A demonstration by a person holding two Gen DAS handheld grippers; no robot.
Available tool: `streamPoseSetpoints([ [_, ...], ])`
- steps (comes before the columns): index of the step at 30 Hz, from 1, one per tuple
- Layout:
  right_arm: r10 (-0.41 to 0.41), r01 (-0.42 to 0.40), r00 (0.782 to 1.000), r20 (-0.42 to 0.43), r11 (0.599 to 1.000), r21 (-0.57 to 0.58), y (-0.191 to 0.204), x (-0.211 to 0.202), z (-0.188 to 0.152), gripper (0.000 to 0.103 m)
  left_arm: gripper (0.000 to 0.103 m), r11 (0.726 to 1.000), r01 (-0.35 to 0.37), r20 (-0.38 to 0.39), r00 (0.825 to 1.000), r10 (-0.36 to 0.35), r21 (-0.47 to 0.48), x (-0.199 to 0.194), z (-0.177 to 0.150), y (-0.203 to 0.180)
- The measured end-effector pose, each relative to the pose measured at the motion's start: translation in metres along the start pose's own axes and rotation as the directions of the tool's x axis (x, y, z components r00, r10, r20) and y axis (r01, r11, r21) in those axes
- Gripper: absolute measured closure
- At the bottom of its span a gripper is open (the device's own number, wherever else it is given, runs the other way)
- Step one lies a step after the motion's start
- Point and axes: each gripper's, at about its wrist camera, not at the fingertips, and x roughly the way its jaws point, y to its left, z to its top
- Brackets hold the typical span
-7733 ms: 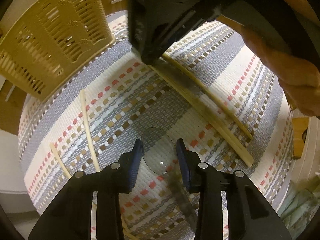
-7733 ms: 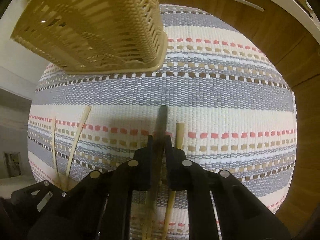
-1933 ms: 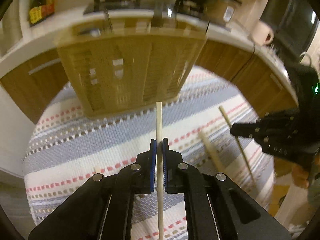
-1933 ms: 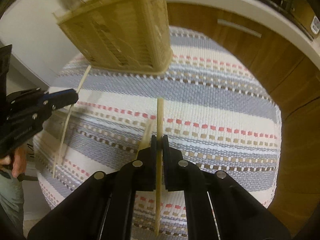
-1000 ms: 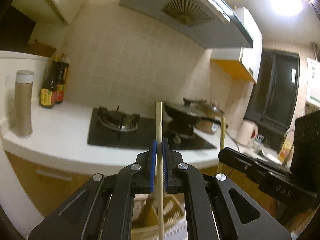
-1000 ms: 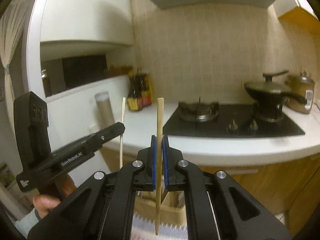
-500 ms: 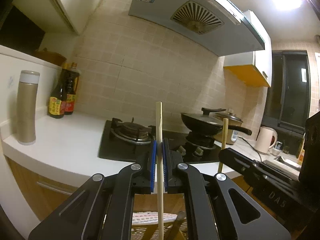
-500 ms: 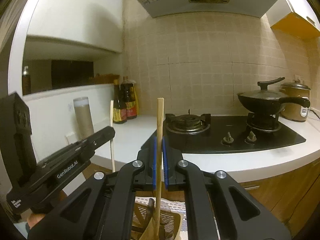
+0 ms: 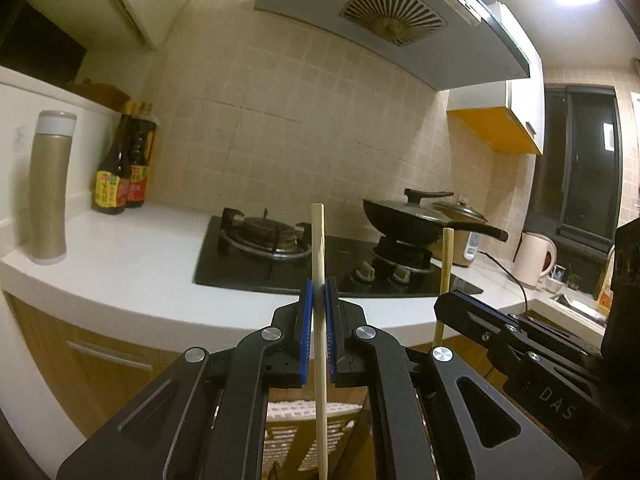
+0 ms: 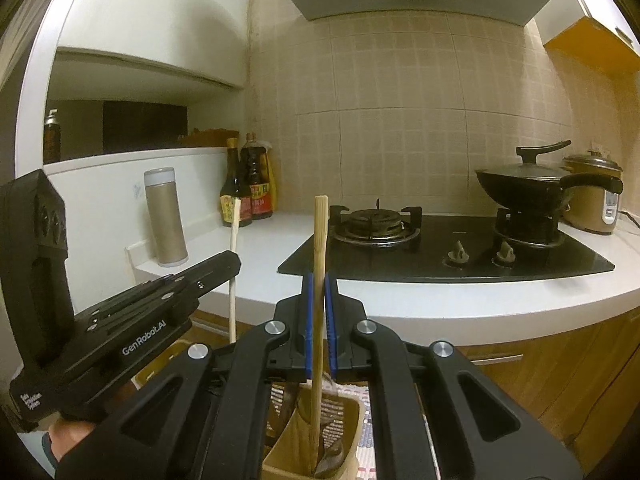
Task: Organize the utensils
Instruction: 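Lift both chopsticks, lower them into the beige caddy and open both grippers, then grasp a wooden chopstick with the left gripper while the right grasps a chopstick pair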
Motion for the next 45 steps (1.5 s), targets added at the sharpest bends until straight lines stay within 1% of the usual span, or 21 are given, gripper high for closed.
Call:
streamPoseSetpoints([
  [2,-0.013,0.013,1.000,0.002,1.000,-0.015,0.003,-0.004,-0.002,0.099,0.099,1.000,0.014,-0.008,1.000,-0.014,-0.003,-0.002,-0.002,0.001],
  [5,-0.002,0.002,1.000,-0.019,1.000,-0.017,0.006,-0.008,-0.005,0.099,0.098,1.000,0.031,-0.029,0.999,-0.031,-0.005,-0.006,-0.004,0.002],
  [6,-0.001,0.001,1.000,-0.025,1.000,-0.020,0.006,-0.009,-0.006,0.099,0.096,0.999,0.033,-0.035,0.999,-0.033,-0.006,-0.008,-0.005,0.002],
  [8,-0.004,0.003,0.999,-0.037,1.000,-0.026,0.008,-0.013,-0.008,0.098,0.088,0.999,0.043,-0.051,0.998,-0.044,-0.007,-0.012,-0.005,0.002],
  [10,0.011,-0.012,0.998,-0.056,1.000,-0.013,0.007,-0.019,-0.010,0.095,0.069,0.999,0.052,-0.057,0.997,-0.052,-0.009,-0.019,-0.006,0.002],
  [12,0.022,-0.022,0.997,-0.071,1.000,0.001,0.006,-0.026,-0.012,0.094,0.063,0.998,0.058,-0.056,0.997,-0.058,-0.003,-0.031,-0.006,0.002],
  [14,0.038,-0.037,0.996,-0.087,0.999,0.015,0.006,-0.036,-0.014,0.086,0.060,0.998,0.067,-0.065,0.996,-0.067,-0.003,-0.040,-0.005,0.002],
  [15,0.045,-0.043,0.995,-0.094,0.999,0.022,0.005,-0.040,-0.015,0.076,0.057,0.997,0.074,-0.073,0.995,-0.074,-0.005,-0.047,-0.003,0.001],
  [16,0.053,-0.050,0.993,-0.103,0.998,0.032,0.005,-0.046,-0.015,0.066,0.056,0.997,0.076,-0.075,0.994,-0.076,-0.005,-0.051,-0.003,0.001],
  [18,0.061,-0.055,0.991,-0.119,0.997,0.051,0.004,-0.057,-0.016,0.057,0.055,0.997,0.076,-0.085,0.993,-0.076,-0.007,-0.065,0.001,0.000],
  [22,0.069,-0.058,0.984,-0.163,0.996,0.073,0.004,-0.078,-0.015,0.057,0.052,0.997,0.080,-0.092,0.993,-0.080,0.004,-0.093,0.007,-0.007],
  [26,0.038,-0.024,0.965,-0.260,0.998,0.055,0.011,-0.090,-0.020,0.057,0.051,0.997,0.071,-0.135,0.989,-0.066,0.027,-0.117,0.008,-0.015],
  [30,0.008,0.008,0.918,-0.397,0.999,0.039,0.017,-0.094,-0.037,0.057,0.051,0.998,0.029,-0.193,0.981,-0.018,0.053,-0.135,-0.002,-0.017],
  [31,0.006,0.011,0.896,-0.444,0.999,0.036,0.019,-0.094,-0.045,0.057,0.051,0.998,0.011,-0.221,0.975,0.002,0.060,-0.139,-0.008,-0.016],
  [33,0.000,0.017,0.862,-0.506,0.999,0.028,0.020,-0.093,-0.057,0.057,0.051,0.998,-0.010,-0.256,0.966,0.027,0.065,-0.143,-0.015,-0.013],
  [34,-0.004,0.024,0.833,-0.554,0.999,0.029,0.020,-0.092,-0.066,0.057,0.051,0.998,-0.018,-0.276,0.961,0.035,0.064,-0.145,-0.019,-0.010],
  [36,0.000,0.031,0.794,-0.608,0.999,0.040,0.019,-0.090,-0.079,0.057,0.051,0.998,-0.036,-0.323,0.945,0.052,0.054,-0.148,-0.028,-0.003],
  [38,0.017,0.039,0.743,-0.670,0.997,0.069,0.015,-0.087,-0.094,0.057,0.051,0.998,-0.053,-0.380,0.923,0.061,0.031,-0.148,-0.038,0.008],
  [40,0.031,0.045,0.706,-0.708,0.995,0.088,0.014,-0.084,-0.104,0.057,0.051,0.998,-0.066,-0.432,0.900,0.060,0.001,-0.148,-0.047,0.019],
  [44,0.062,0.056,0.648,-0.759,0.990,0.128,0.013,-0.081,-0.121,0.057,0.051,0.995,-0.085,-0.513,0.857,0.045,-0.054,-0.145,-0.064,0.038],
  [45,0.065,0.058,0.639,-0.767,0.990,0.132,0.013,-0.080,-0.123,0.057,0.051,0.994,-0.088,-0.534,0.844,0.039,-0.067,-0.144,-0.069,0.042],
])
